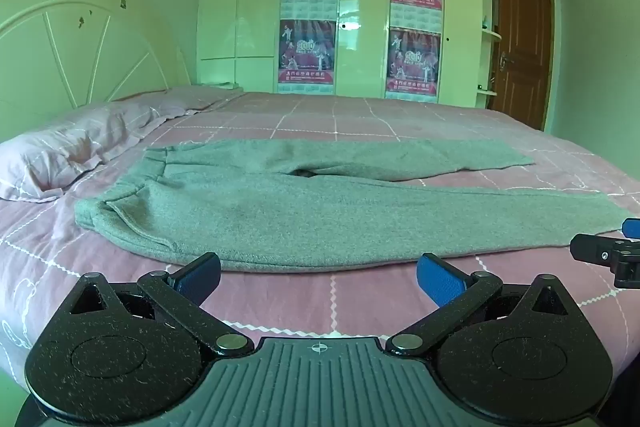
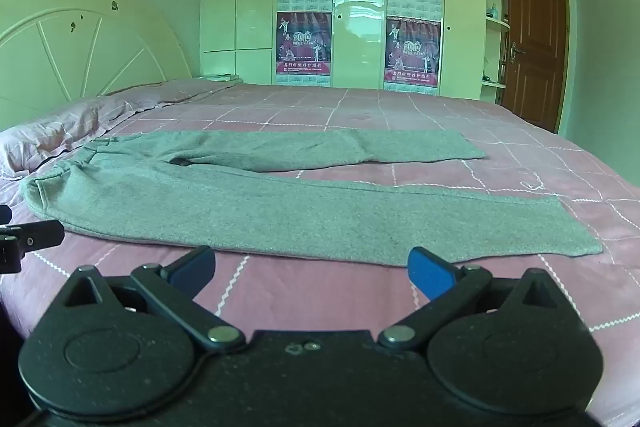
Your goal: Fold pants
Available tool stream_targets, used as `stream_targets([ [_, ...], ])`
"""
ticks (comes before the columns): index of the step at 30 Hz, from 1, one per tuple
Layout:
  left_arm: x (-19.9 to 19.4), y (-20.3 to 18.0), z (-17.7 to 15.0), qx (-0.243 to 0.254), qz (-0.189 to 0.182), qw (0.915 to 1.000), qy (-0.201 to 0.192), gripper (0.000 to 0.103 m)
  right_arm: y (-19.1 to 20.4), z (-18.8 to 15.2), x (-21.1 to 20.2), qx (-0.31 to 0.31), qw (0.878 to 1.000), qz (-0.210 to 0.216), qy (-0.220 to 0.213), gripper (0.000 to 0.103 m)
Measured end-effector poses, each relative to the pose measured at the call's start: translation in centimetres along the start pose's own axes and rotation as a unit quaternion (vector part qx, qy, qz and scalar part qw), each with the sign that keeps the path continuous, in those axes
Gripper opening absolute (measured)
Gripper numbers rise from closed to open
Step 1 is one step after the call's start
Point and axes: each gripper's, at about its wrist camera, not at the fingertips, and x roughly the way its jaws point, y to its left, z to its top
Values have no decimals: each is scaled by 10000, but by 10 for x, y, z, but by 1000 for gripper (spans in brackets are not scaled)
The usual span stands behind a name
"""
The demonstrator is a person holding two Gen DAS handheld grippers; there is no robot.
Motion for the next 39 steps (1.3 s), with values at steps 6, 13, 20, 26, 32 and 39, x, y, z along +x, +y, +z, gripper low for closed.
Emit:
stream_targets([
  [6,1,-1,0,26,-38,10000,12,103,1,0,1,-5,10000,-10,16,97],
  [13,-4,-1,-1,62,-28,10000,-8,103,2,0,2,-1,10000,-6,8,97],
  [20,2,-1,-1,90,-23,10000,-3,103,4,0,4,22,10000,-23,15,97],
  [26,0,-2,-2,112,-21,9999,-15,103,2,0,1,25,10000,-30,11,97],
  [32,0,-3,-2,133,-23,9999,-18,103,1,0,4,24,10000,-40,15,97],
  [39,0,-3,-1,137,-24,9999,-18,103,1,-2,3,10,10000,-45,5,97],
])
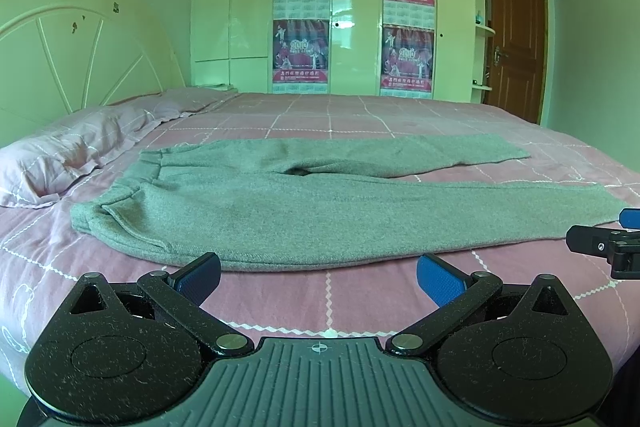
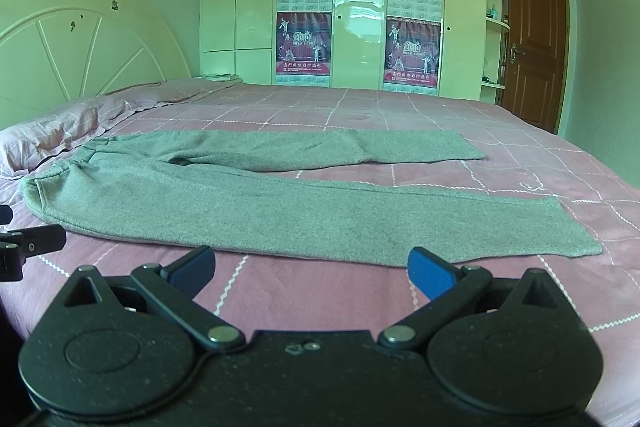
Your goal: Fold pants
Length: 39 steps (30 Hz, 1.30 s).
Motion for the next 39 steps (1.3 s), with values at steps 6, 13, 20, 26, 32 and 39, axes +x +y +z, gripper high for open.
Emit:
stream_targets([
  [6,0,0,1,20,-4,10000,13,103,0,0,0,-19,10000,-2,6,97],
  [13,-1,-1,0,24,-4,10000,21,103,1,0,0,-26,10000,-18,7,97],
  [20,1,-1,0,43,-2,10000,23,103,1,-1,1,-35,10000,-30,14,97],
  [26,1,-1,0,48,-14,10000,21,103,1,0,1,-27,10000,-31,21,97],
  [32,1,-1,-1,44,-26,10000,44,103,1,-1,1,-32,10000,-36,22,97],
  [39,2,-1,-1,63,-21,10000,50,103,1,-2,1,-29,10000,-53,35,97],
])
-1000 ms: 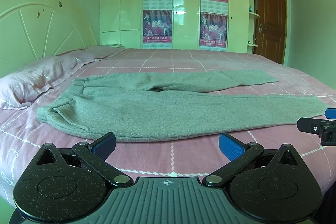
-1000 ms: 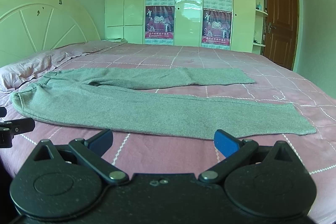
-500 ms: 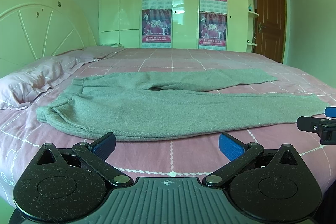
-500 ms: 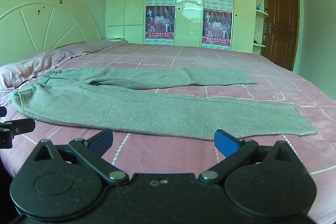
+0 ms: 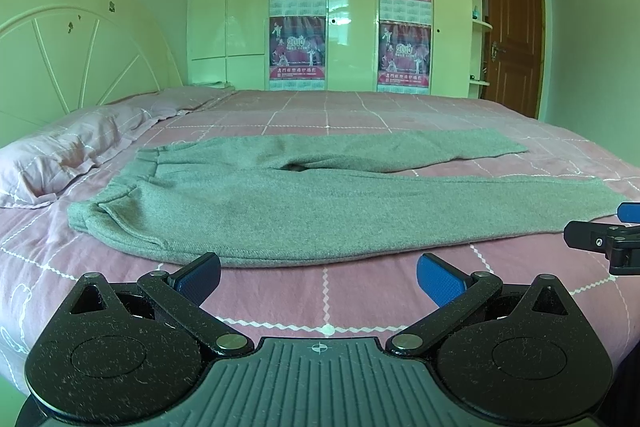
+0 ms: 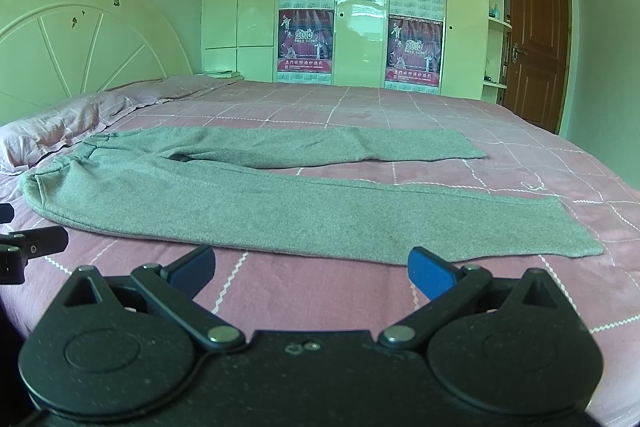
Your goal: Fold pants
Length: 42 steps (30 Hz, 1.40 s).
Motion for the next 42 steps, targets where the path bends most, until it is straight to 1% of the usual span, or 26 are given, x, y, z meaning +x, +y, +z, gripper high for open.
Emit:
stream_targets([
  [17,1,-3,-3,23,36,10000,10,103,2,0,1,1,10000,3,60,97],
  [19,2,-3,-3,11,26,10000,85,103,3,0,1,18,9999,40,102,97],
  [22,6,0,-2,-124,97,9996,230,103,3,1,3,75,9997,190,106,97],
  [24,8,7,0,-359,4,9991,212,103,4,0,1,24,9998,209,-67,97],
  [26,13,15,4,-477,35,9985,271,103,3,3,5,60,9993,347,89,97],
  [28,20,27,11,-524,-274,9978,299,103,3,8,10,3,9997,111,237,97],
  [30,30,45,22,-571,-294,9976,245,103,-2,16,17,60,9995,188,264,97],
  [33,55,86,45,-655,-225,9974,194,103,-10,40,36,102,9994,270,206,97],
  [36,94,132,75,-577,-71,9976,364,103,-12,72,65,131,9991,371,136,97],
  [38,121,162,95,-486,131,9981,356,103,-10,97,90,145,9987,472,78,97],
  [42,182,219,128,-284,526,9969,505,103,7,139,145,0,9975,709,33,96],
])
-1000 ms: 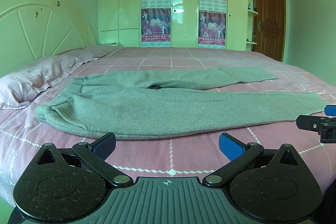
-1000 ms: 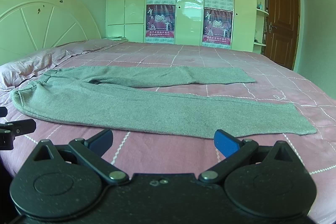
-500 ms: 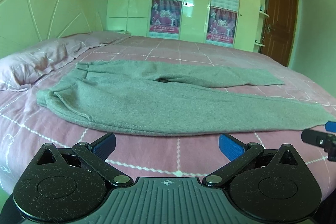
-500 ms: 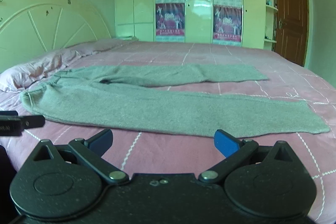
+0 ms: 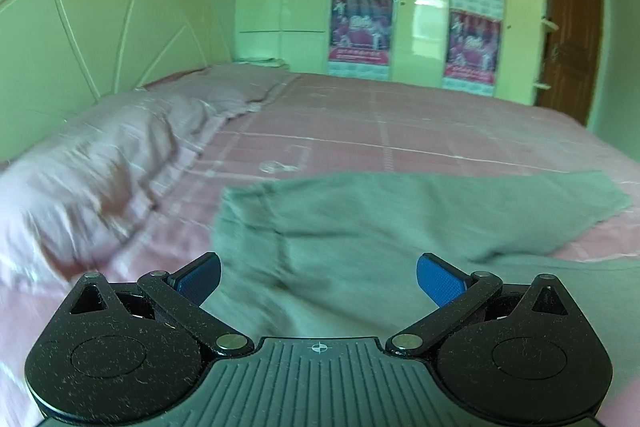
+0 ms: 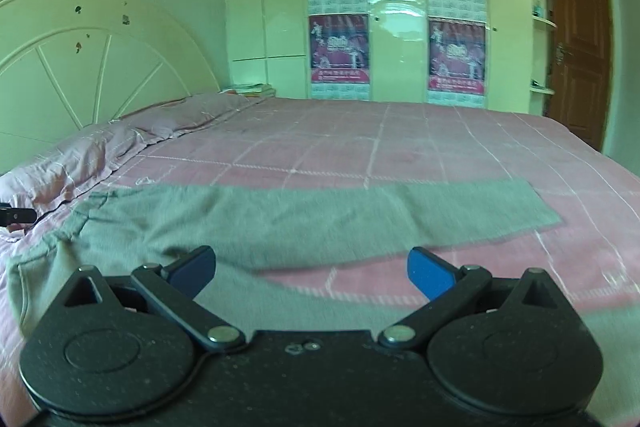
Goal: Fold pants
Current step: 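Grasp the sweatpants leg cuffs with the left gripper while the right gripper grasps the other cuff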
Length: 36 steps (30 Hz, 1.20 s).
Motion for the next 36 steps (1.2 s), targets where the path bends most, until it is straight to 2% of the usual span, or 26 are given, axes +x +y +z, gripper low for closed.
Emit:
stream_targets([
  [2,33,19,14,24,151,9998,117,103,7,15,32,-134,9999,45,45,96],
  [5,86,40,30,21,183,9994,280,103,17,31,79,-279,9995,60,170,94],
  [8,138,65,41,-266,-133,9986,444,103,21,40,119,-298,9990,20,335,93],
  [10,170,79,45,-315,-255,9978,532,93,21,45,138,-276,9988,53,393,93],
  [11,186,84,47,-297,-309,9970,648,82,20,46,147,-320,9986,78,417,93],
  [14,230,94,47,-148,-562,9934,986,67,22,48,174,-476,9973,210,516,92],
  [16,250,99,44,-92,-787,9902,1147,67,24,48,193,-547,9958,405,613,89],
  [20,271,105,41,-133,-1239,9853,1171,66,30,53,241,-1013,9883,816,799,77],
  [21,274,104,39,-146,-1354,9837,1176,53,31,54,254,-1143,9858,885,855,73],
  [24,276,106,33,-223,-1541,9813,1134,49,34,57,289,-1483,9765,1148,1062,63],
  [26,278,109,31,-259,-1634,9801,1095,49,37,60,309,-1735,9693,1250,1217,62],
  [29,279,114,29,-269,-1731,9786,1083,51,39,64,335,-2175,9582,1195,1426,49],
  [32,284,109,32,-67,-1726,9791,1072,52,36,64,358,-2354,9445,1321,1875,49],
  [34,289,106,32,14,-1710,9798,1037,50,33,67,364,-2216,9419,1495,2034,47],
  [35,291,105,32,44,-1669,9808,1013,43,31,68,365,-2145,9398,1633,2099,26],
  [36,292,105,32,59,-1709,9803,989,35,32,69,365,-2121,9402,1610,2124,1],
])
